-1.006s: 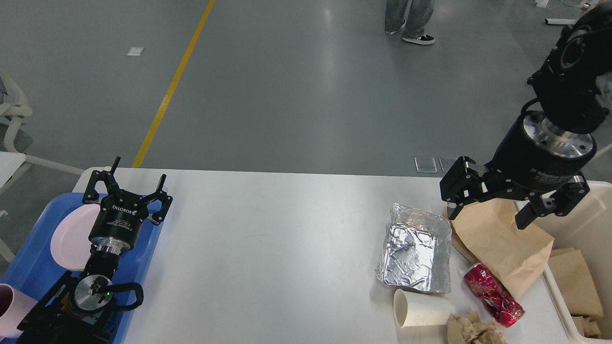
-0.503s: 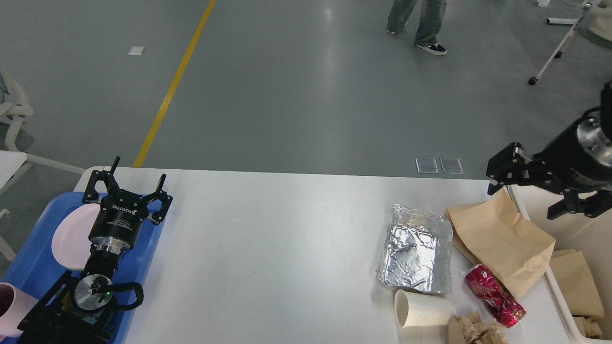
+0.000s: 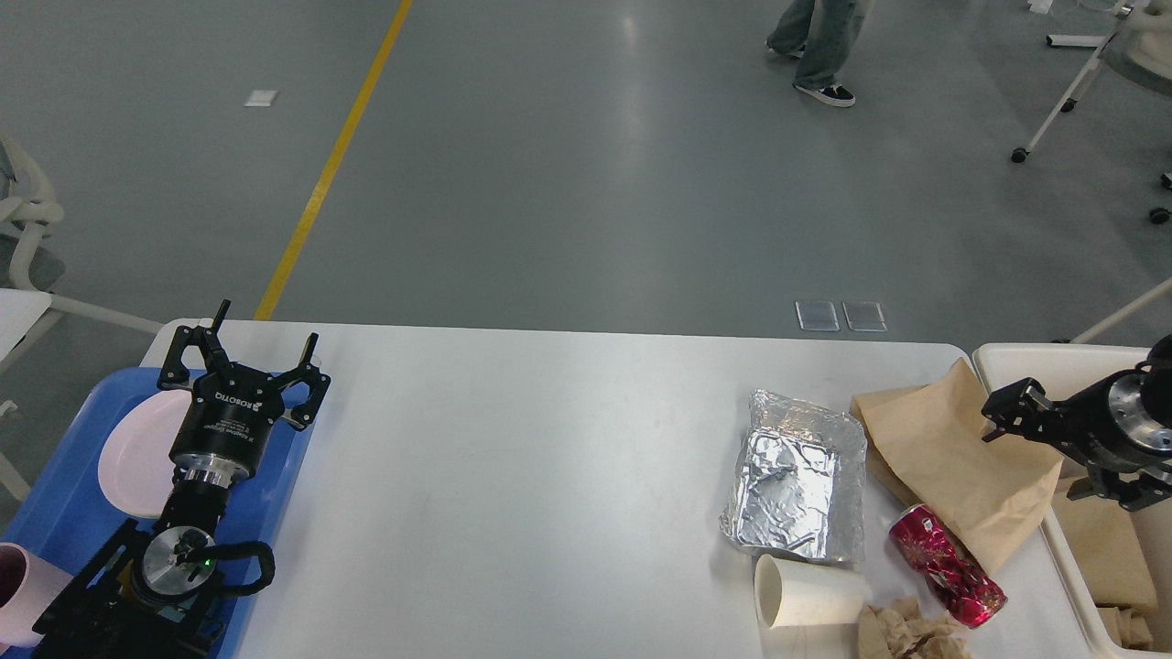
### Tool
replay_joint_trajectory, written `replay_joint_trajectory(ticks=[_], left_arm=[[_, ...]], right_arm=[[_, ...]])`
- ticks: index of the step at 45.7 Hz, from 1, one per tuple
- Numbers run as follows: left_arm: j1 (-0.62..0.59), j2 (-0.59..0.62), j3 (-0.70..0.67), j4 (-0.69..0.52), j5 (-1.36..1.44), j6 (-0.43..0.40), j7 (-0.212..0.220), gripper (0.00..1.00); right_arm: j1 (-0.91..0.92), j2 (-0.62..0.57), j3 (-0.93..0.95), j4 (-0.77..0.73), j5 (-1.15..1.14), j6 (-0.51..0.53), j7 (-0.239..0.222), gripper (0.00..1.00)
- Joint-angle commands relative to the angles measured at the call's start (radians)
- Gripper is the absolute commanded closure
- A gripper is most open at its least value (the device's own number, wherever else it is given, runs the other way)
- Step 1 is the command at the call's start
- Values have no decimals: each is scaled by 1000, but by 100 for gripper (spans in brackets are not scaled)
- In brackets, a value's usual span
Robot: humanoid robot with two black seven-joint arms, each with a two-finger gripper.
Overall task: Tidy desktop
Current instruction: 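Lower the right gripper toward the brown paper bag, then grasp the brown paper bag with the right gripper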
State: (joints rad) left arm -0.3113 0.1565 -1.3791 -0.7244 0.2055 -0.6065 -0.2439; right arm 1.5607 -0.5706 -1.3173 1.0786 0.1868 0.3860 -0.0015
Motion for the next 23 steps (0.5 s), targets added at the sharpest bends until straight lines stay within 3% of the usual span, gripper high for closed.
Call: replay_joint_trajectory(ticks=[1,12,23], left_arm=[[-2,0,0,0,0,-1,0,4],[-2,0,0,0,0,1,0,4],[-2,0,0,0,0,1,0,4]], right_arm=[[-126,12,50,-95,5,-82,0,0],[-346,35,210,-291,6,-105,0,0],[-550,158,274,-540,10,-116,-9,0]])
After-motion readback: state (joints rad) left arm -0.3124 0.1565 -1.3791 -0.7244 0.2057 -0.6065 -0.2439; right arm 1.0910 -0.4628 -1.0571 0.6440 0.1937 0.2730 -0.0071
